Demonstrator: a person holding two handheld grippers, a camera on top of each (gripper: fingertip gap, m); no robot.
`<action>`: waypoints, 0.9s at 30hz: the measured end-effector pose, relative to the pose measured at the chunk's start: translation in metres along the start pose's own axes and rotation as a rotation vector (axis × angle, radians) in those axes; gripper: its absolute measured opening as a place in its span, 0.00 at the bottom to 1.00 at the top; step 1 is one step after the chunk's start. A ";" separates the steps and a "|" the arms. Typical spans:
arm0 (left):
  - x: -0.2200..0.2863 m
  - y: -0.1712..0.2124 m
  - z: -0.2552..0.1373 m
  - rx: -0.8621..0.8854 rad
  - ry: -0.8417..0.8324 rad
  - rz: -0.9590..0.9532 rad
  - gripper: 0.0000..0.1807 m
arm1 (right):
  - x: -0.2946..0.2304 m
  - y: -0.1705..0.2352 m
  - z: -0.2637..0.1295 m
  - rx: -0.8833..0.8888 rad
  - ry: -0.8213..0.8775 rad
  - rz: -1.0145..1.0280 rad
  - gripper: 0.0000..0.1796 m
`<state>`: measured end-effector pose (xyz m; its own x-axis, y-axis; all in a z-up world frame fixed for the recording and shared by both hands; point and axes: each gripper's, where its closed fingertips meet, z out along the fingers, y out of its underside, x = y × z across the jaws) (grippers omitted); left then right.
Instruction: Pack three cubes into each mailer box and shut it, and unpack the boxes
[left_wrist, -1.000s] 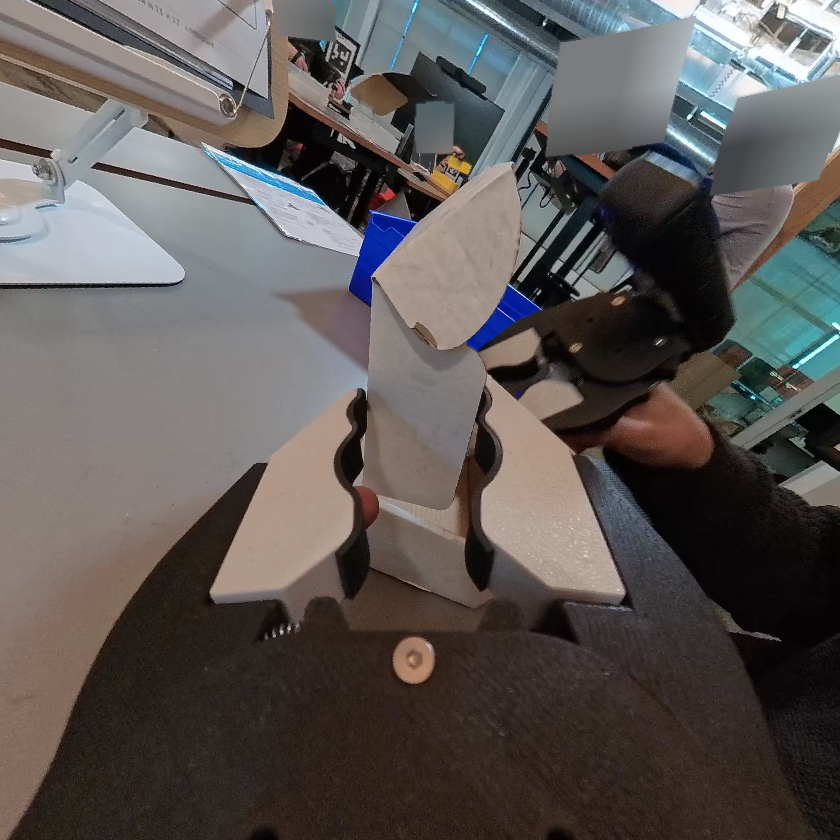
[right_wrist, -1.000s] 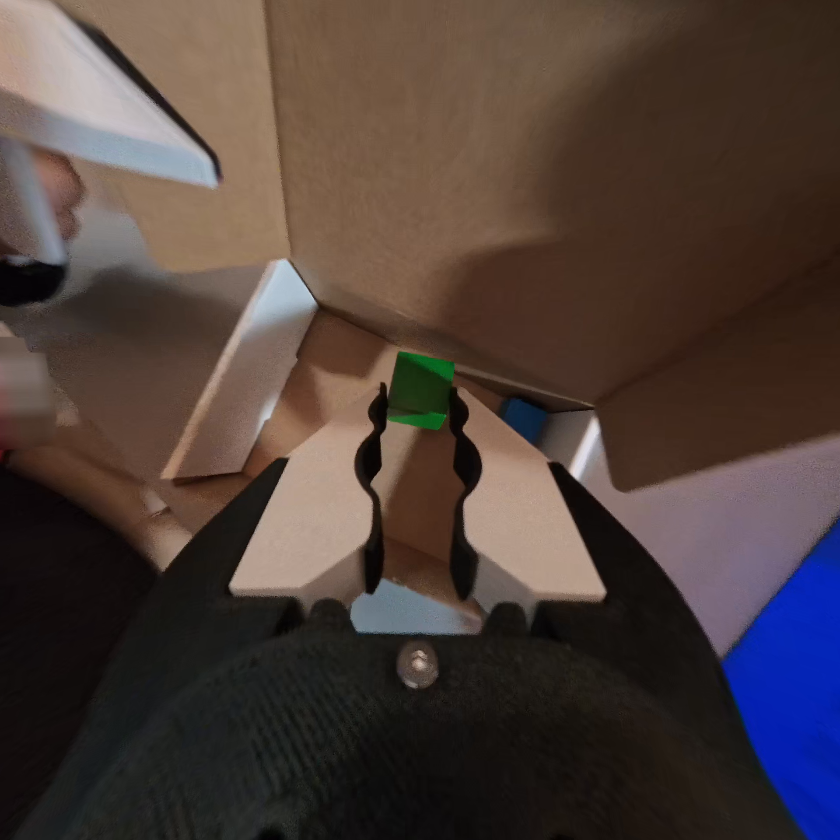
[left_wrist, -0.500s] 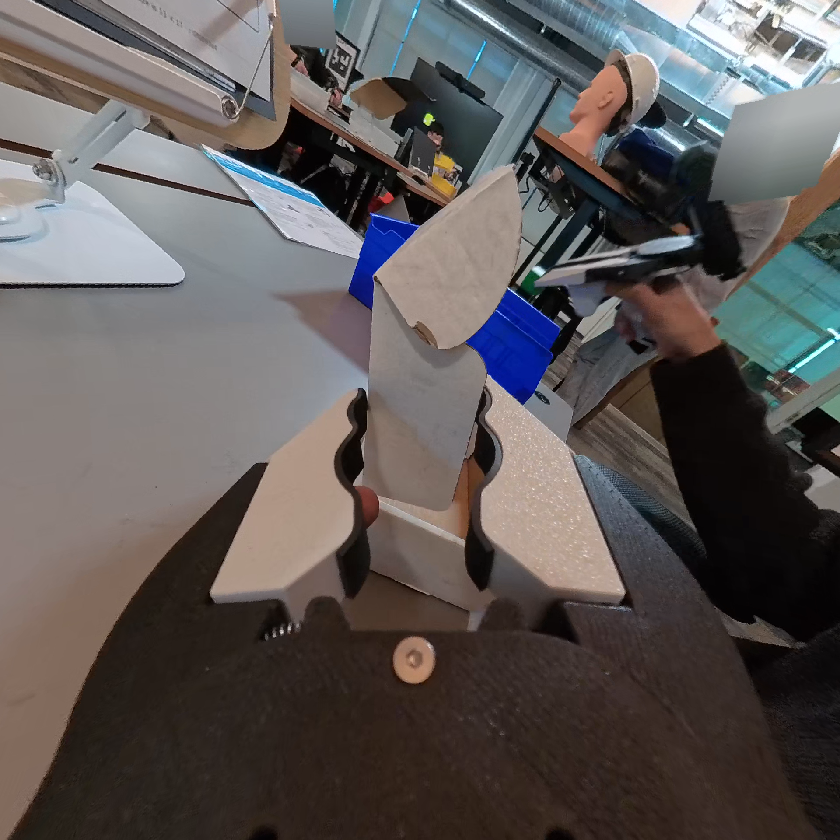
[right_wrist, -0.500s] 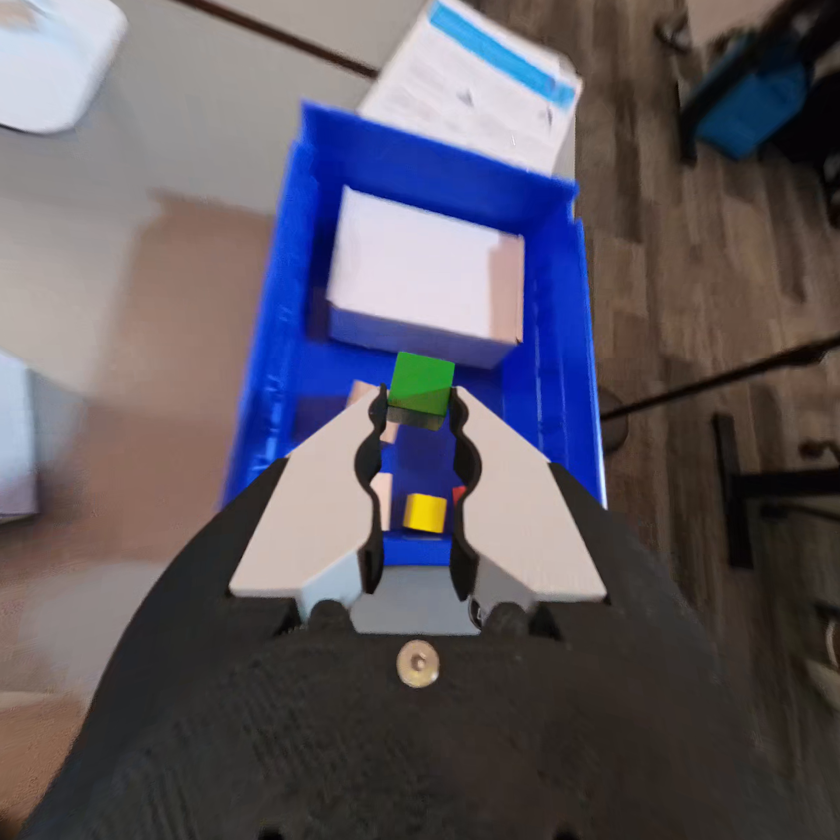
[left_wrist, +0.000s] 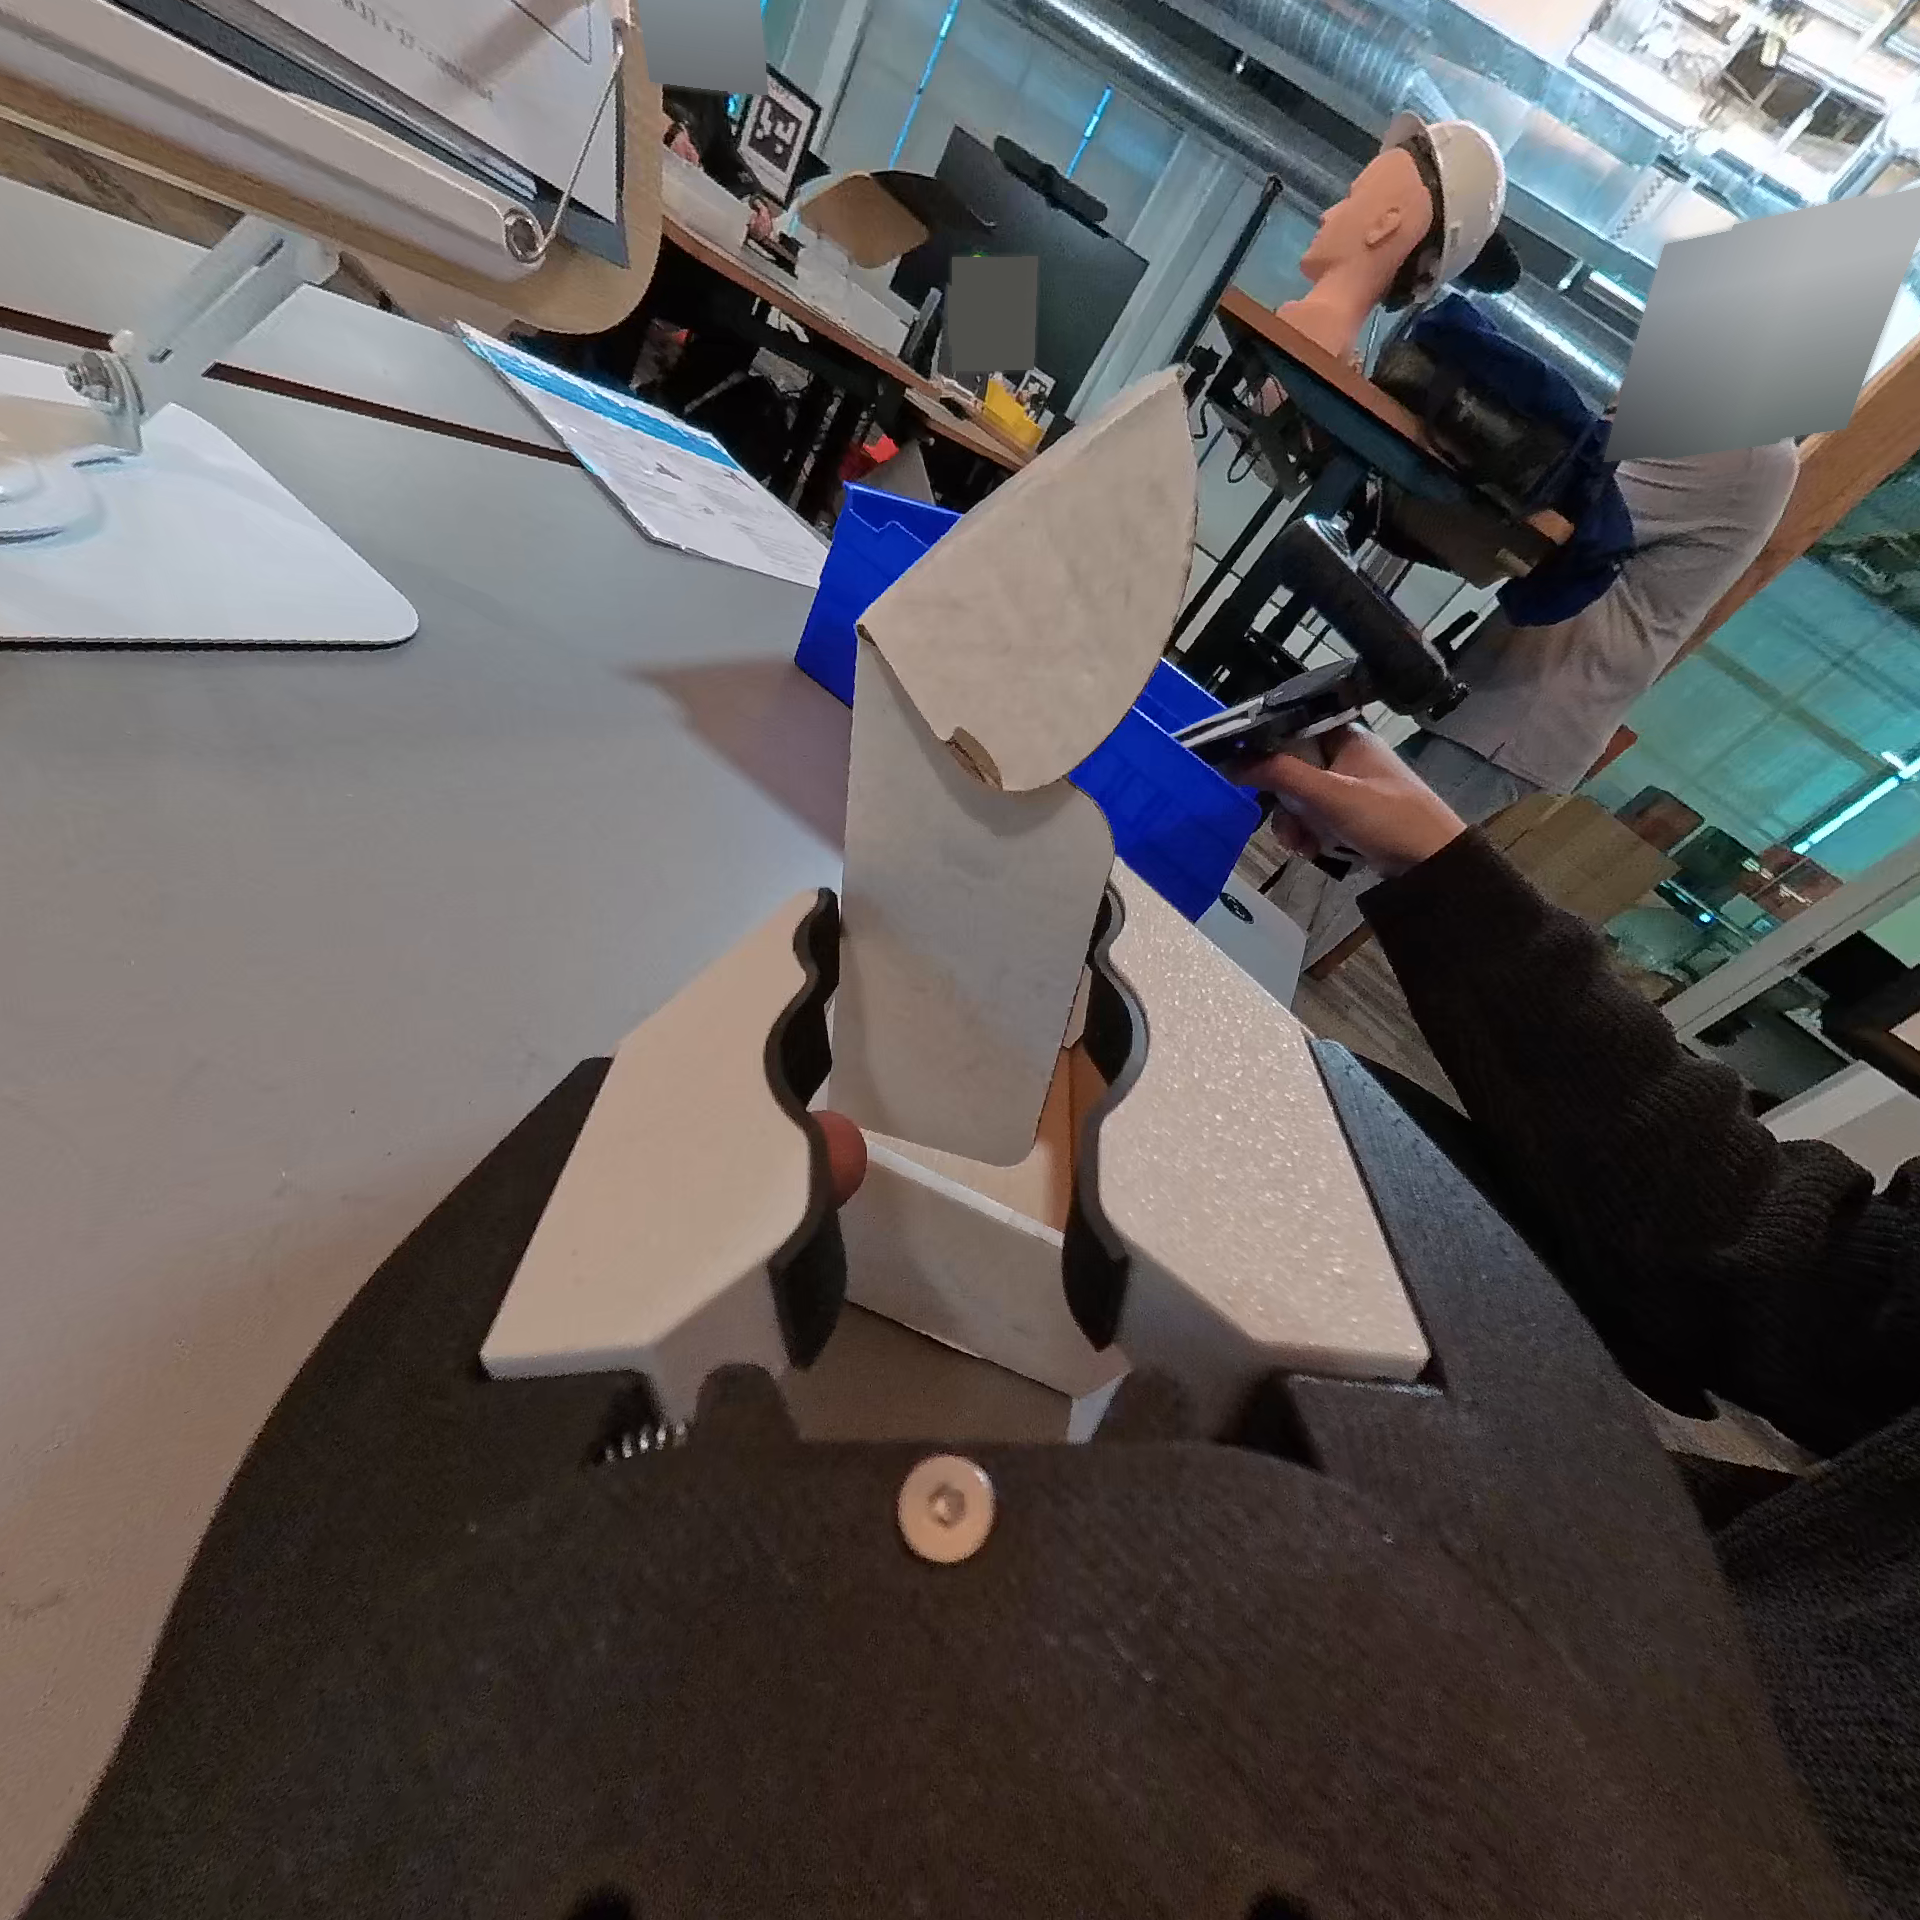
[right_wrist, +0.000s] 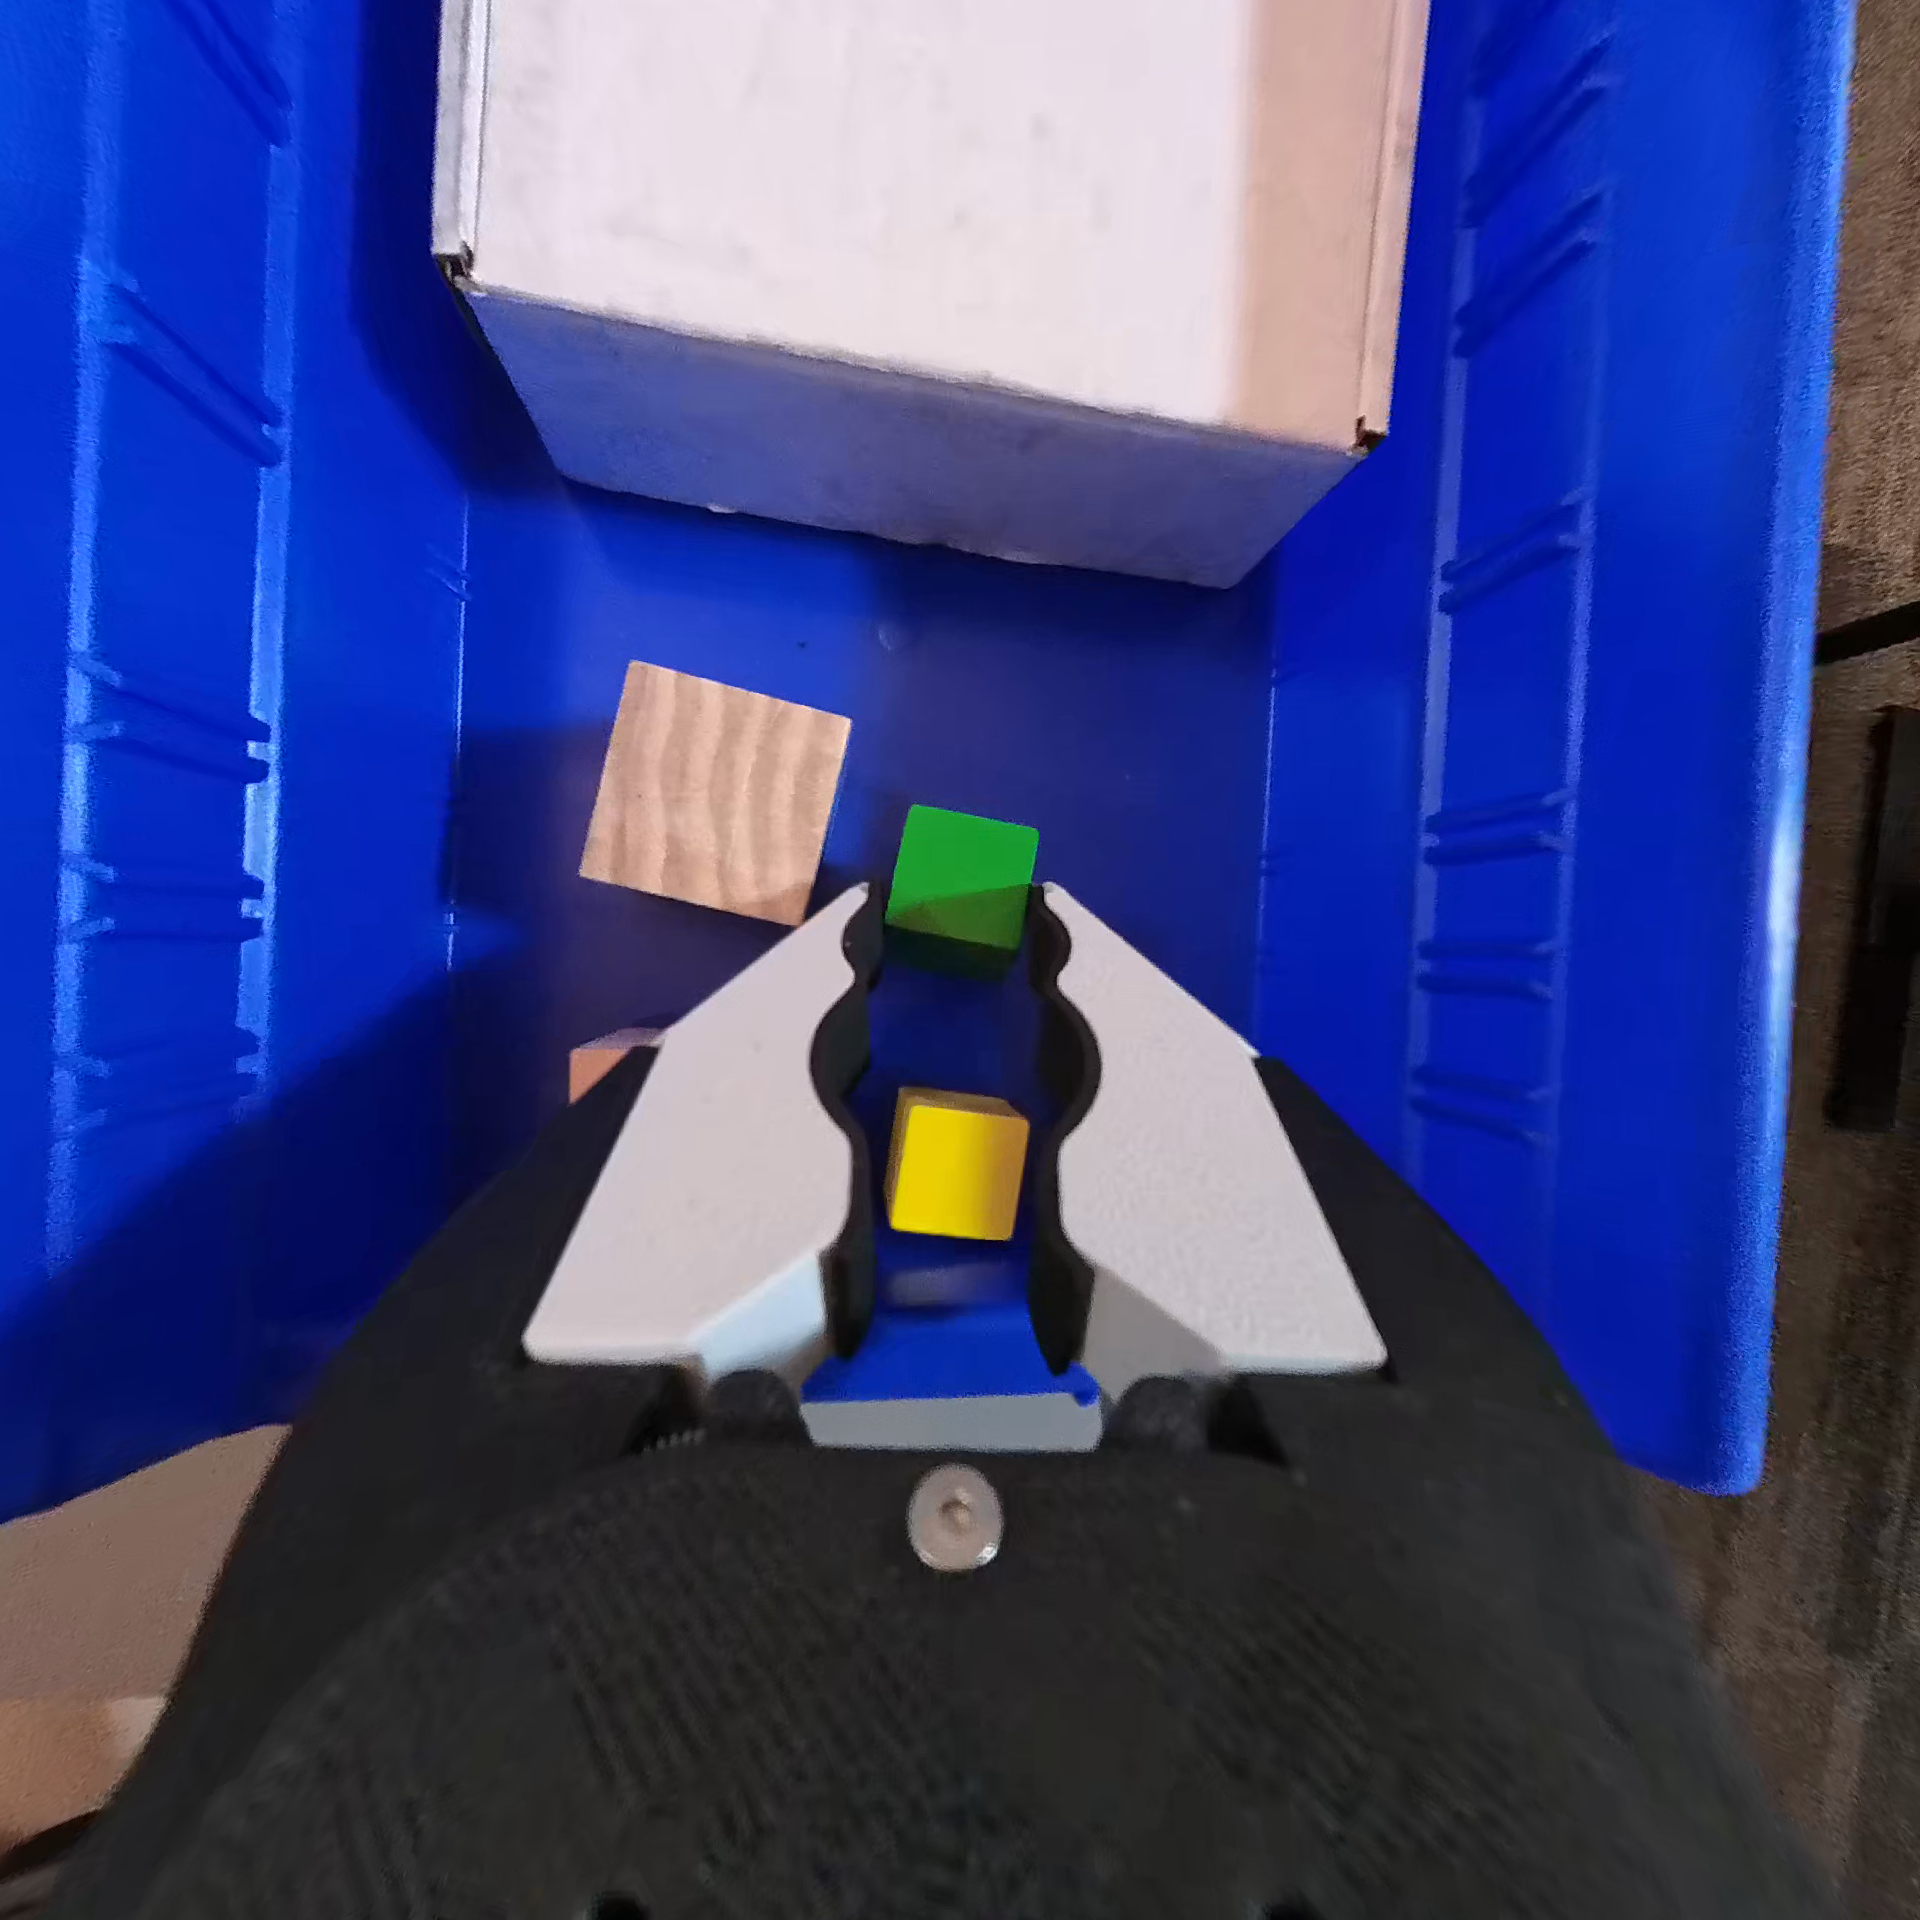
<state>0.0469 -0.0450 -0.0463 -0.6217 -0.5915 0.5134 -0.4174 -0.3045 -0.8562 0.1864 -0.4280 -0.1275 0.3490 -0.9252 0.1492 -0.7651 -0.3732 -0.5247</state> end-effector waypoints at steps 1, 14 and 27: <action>0.000 0.000 0.000 0.000 0.001 0.000 0.25 | 0.000 0.001 0.001 -0.005 0.002 -0.001 0.15; 0.000 0.000 0.000 0.000 -0.001 0.003 0.25 | 0.002 -0.014 -0.022 0.070 0.013 0.012 0.17; 0.001 0.000 0.001 0.001 0.001 0.001 0.25 | -0.201 -0.086 -0.156 0.399 -0.399 -0.283 0.24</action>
<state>0.0462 -0.0463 -0.0459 -0.6227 -0.5911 0.5127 -0.4164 -0.3045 -0.8567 0.0973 -0.2209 0.0185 0.7419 -0.6690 0.0444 -0.3796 -0.4737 -0.7946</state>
